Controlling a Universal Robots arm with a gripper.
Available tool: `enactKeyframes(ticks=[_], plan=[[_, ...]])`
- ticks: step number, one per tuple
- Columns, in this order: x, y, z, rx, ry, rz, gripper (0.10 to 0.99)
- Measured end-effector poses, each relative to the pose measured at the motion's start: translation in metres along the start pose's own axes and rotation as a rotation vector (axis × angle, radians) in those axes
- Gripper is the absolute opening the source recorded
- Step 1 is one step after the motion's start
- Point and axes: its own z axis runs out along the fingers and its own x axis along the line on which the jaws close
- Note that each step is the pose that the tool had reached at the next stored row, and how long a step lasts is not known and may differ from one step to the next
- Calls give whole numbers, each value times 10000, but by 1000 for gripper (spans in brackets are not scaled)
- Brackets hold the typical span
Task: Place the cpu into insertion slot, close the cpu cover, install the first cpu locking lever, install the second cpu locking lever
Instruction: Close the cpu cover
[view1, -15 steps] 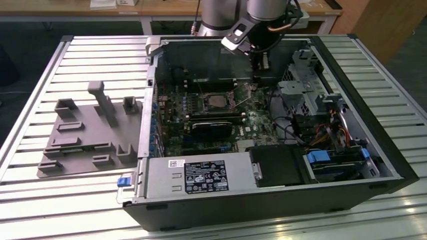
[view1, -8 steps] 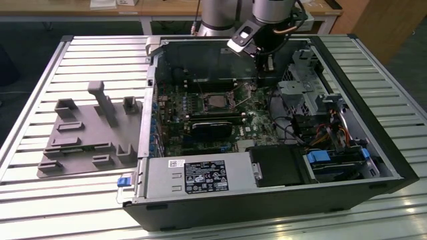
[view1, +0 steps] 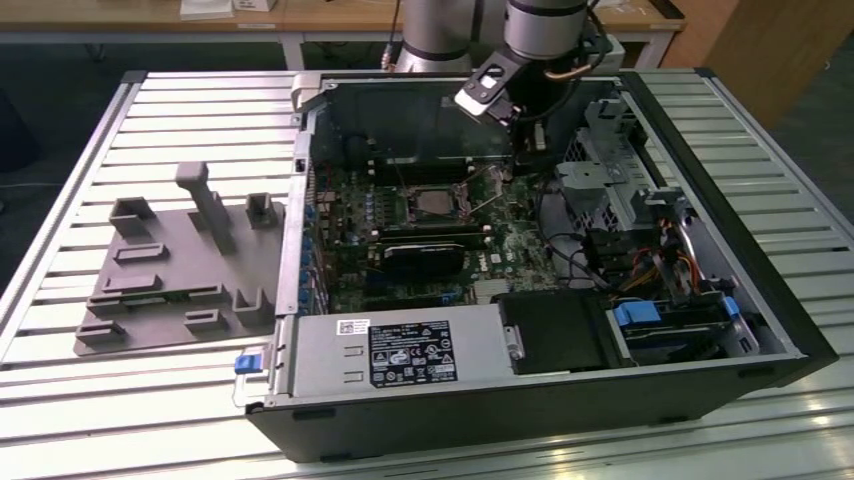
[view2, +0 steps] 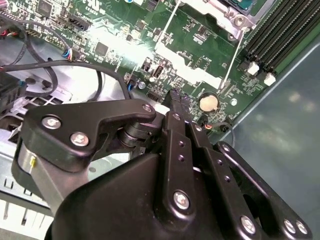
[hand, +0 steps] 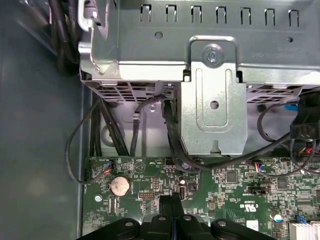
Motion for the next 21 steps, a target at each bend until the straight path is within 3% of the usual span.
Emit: enactKeyframes(ticks=[6,14,17,21], plan=[[3,0,82,20,0,-2,102],[3,2,87,48,0,-3,102],[3,4,89,289,-5,-8,102],[3,12,93,749,-15,-21,102]])
